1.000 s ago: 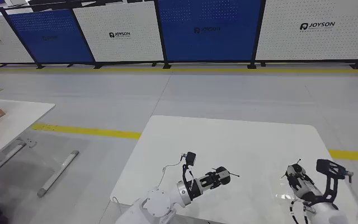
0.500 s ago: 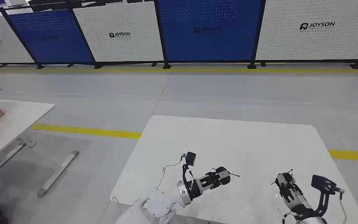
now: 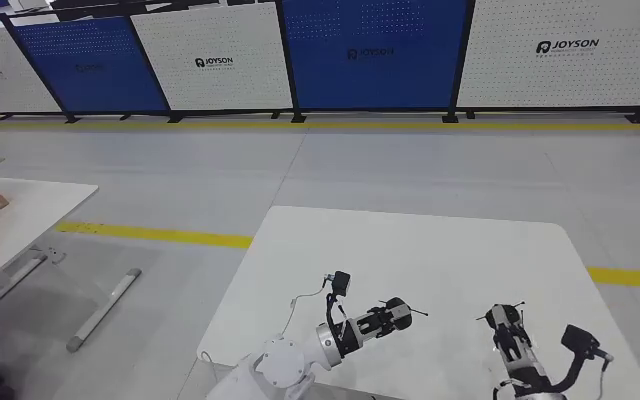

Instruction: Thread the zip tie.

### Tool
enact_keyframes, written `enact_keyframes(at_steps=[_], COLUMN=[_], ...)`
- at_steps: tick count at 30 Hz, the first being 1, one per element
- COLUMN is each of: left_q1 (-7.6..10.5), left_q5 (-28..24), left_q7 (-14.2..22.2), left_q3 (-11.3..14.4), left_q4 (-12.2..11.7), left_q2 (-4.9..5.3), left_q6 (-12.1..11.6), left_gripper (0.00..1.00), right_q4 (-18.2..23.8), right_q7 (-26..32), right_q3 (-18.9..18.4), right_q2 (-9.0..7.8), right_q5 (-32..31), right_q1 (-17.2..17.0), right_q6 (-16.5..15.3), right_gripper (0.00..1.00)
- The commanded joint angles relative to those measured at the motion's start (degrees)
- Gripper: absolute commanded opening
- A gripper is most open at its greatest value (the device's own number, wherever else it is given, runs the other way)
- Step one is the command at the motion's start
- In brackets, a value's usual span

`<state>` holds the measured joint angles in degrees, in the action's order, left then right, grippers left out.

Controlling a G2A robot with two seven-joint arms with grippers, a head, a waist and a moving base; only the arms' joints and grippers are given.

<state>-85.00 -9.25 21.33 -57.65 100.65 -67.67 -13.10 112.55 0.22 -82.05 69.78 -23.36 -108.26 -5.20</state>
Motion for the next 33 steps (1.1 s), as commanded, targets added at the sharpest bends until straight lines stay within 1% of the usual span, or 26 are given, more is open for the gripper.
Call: enact_keyframes(at_steps=[1, 3, 13, 14, 16, 18, 20, 22, 25, 28, 29, 30, 33], left_q1=[0.0, 0.0, 0.0, 0.0, 0.0, 0.0, 0.0, 0.43, 1.22, 2.2, 2.64, 2.73, 2.73], left_q5=[0.0, 0.0, 0.0, 0.0, 0.0, 0.0, 0.0, 1.8, 4.9, 7.4, 7.9, 7.6, 7.6], left_q7=[0.0, 0.0, 0.0, 0.0, 0.0, 0.0, 0.0, -0.5, -2.0, -3.1, -3.4, -3.3, -3.3], left_q3=[0.0, 0.0, 0.0, 0.0, 0.0, 0.0, 0.0, 0.5, 1.5, 2.8, 3.6, 3.8, 3.8], left_q4=[0.0, 0.0, 0.0, 0.0, 0.0, 0.0, 0.0, 0.0, -0.3, -1.3, -1.9, -2.0, -2.0], left_q2=[0.0, 0.0, 0.0, 0.0, 0.0, 0.0, 0.0, -0.03, -0.17, -0.41, -0.57, -0.62, -0.62], left_q6=[0.0, 0.0, 0.0, 0.0, 0.0, 0.0, 0.0, 0.9, 2.1, 2.8, 3.0, 2.9, 2.9], left_gripper=[0.0, 0.0, 0.0, 0.0, 0.0, 0.0, 0.0, 0.0, 0.0, 0.0, 0.0, 0.0, 0.0], right_q4=[-0.7, -1.0, -1.0, -0.9, -0.4, -0.6, -0.8, -1.2, -1.5, -1.5, -1.5, -1.5, -1.5], right_q7=[1.5, 1.9, 2.0, 2.1, 2.8, 3.1, 2.2, 1.6, 2.3, 2.3, 2.3, 2.3, 2.3], right_q3=[1.1, 2.4, 2.5, 2.5, 2.3, 1.2, 0.7, 0.4, 0.1, 0.1, 0.1, 0.1, 0.1], right_q2=[0.05, 0.14, 0.16, 0.2, 0.38, 0.44, 0.57, 0.69, 0.72, 0.72, 0.72, 0.72, 0.72], right_q5=[-0.4, -1.7, -1.5, -0.4, 5.8, 10.7, 13.3, 15.6, 17.1, 17.1, 17.1, 17.1, 17.1], right_q1=[0.4, 0.8, 0.8, 0.9, 0.7, 0.5, 0.4, 0.6, 0.8, 0.8, 0.8, 0.8, 0.8], right_q6=[-0.6, -0.3, -0.3, -0.5, -1.8, -2.9, -3.2, -3.6, -3.5, -3.5, -3.5, -3.5, -3.5], right_gripper=[0.0, 0.0, 0.0, 0.0, 0.0, 0.0, 0.0, 0.0, 0.0, 0.0, 0.0, 0.0, 0.0])
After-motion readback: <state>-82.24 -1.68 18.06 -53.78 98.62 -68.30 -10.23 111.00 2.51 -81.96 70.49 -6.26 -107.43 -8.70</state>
